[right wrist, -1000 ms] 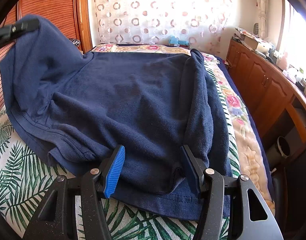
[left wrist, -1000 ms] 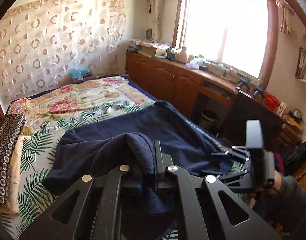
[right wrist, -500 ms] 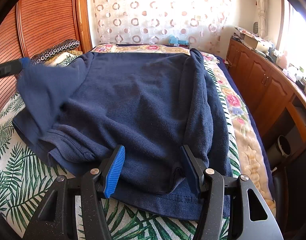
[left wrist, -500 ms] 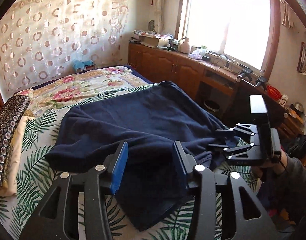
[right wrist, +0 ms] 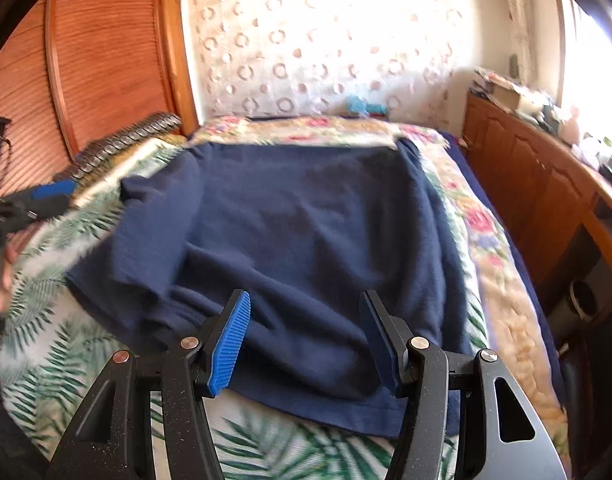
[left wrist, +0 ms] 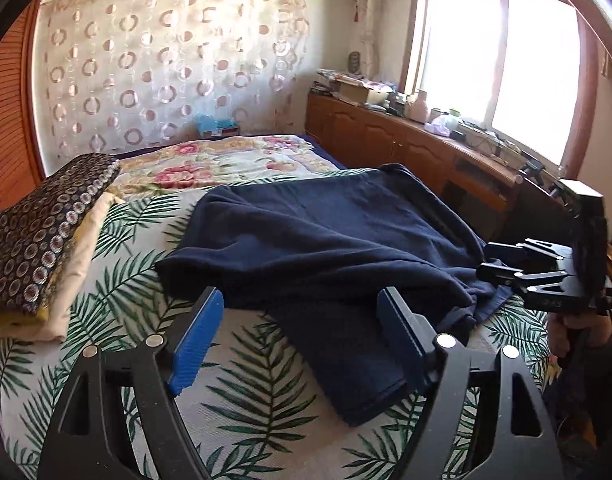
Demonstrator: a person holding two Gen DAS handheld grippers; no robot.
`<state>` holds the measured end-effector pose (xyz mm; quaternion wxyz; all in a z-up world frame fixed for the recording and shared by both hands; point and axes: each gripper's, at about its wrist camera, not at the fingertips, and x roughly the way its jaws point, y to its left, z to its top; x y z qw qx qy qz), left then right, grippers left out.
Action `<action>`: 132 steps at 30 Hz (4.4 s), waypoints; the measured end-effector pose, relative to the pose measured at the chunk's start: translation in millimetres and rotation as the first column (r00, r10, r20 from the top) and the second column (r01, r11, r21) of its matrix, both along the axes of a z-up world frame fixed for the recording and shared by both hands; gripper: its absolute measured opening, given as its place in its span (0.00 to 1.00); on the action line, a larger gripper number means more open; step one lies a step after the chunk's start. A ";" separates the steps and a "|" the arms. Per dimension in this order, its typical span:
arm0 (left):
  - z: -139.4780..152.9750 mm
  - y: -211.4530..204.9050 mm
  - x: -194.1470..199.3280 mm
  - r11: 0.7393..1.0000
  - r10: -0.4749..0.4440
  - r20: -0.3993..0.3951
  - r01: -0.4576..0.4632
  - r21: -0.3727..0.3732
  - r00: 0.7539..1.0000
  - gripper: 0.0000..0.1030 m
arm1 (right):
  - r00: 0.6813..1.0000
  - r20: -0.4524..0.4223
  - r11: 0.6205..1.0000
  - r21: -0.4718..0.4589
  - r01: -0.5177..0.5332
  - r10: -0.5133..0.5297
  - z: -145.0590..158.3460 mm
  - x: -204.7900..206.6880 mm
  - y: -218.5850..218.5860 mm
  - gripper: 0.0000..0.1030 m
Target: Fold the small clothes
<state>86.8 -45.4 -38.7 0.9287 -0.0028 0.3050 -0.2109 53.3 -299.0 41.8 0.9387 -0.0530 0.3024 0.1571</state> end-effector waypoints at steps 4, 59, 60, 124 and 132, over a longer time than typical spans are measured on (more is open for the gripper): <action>-0.1 11.0 -1.5 0.999 0.042 0.008 -0.042 0.006 0.999 0.78 | 0.997 0.025 0.997 0.014 -0.080 0.079 18.3 -2.6 24.7 0.57; 4.4 -5.3 -9.0 1.000 0.016 0.041 -0.017 0.020 0.999 0.78 | 0.992 -0.092 0.995 -0.059 0.077 -0.083 19.0 60.2 -53.6 0.36; 4.5 -6.0 -9.1 1.000 0.015 0.042 -0.016 0.019 0.999 0.78 | 0.993 -0.083 0.995 -0.059 0.080 -0.085 22.1 55.6 -53.3 0.36; -14.6 -22.7 76.5 0.996 -0.013 -0.057 0.017 0.084 0.998 0.78 | 0.982 -0.065 0.980 -0.079 -0.184 0.179 39.9 202.7 0.1 0.04; -23.9 -31.2 85.2 0.994 -0.014 -0.087 0.023 0.107 0.996 0.78 | 0.993 -0.087 0.995 -0.061 0.080 -0.085 31.5 270.6 -70.8 0.18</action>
